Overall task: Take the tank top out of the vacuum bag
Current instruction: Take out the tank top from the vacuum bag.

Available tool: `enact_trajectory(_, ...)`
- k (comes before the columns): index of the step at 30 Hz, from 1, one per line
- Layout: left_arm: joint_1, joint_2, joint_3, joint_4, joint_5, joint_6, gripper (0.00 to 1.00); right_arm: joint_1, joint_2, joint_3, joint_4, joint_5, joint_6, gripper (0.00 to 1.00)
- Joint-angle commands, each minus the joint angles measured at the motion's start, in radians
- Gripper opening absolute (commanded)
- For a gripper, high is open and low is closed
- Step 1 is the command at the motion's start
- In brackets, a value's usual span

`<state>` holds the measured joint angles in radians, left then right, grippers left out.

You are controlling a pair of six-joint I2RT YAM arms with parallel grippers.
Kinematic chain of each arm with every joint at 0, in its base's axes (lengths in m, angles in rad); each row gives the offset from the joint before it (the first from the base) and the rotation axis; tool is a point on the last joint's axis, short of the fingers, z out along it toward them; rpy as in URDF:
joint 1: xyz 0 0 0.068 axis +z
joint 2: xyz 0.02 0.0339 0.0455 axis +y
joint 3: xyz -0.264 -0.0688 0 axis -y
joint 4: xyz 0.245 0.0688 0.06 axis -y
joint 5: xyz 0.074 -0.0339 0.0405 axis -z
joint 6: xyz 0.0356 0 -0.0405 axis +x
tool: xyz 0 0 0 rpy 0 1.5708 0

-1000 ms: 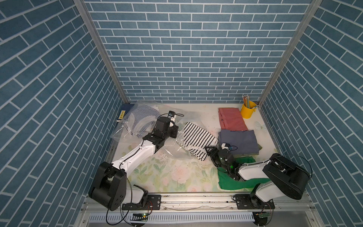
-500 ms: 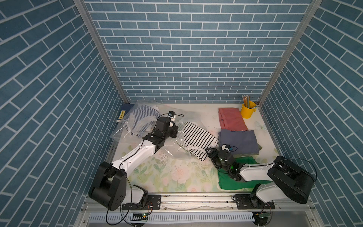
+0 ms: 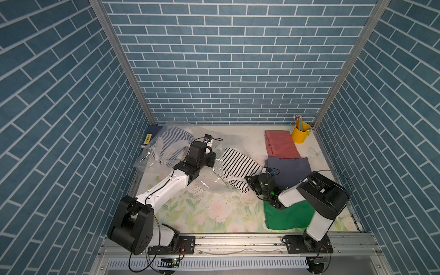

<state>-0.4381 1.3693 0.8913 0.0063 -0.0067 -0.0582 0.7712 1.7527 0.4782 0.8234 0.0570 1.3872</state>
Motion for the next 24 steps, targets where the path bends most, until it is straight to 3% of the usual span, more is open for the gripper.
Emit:
enact_trajectory(1, -0.001, 0.001, -0.003, 0.001, -0.017, 0.013, 0.00, -0.005, -0.103, 0.066, -0.181, 0.006, -0.166, 0.00)
enact_trajectory(12, 0.036, -0.008, 0.003, 0.004, -0.012, 0.002, 0.00, -0.040, -0.357, 0.416, -0.733, 0.031, -0.604, 0.00)
enact_trajectory(24, 0.081, -0.005, 0.006, -0.001, -0.033, 0.009, 0.00, -0.126, -0.453, 0.835, -1.224, -0.023, -0.866, 0.00)
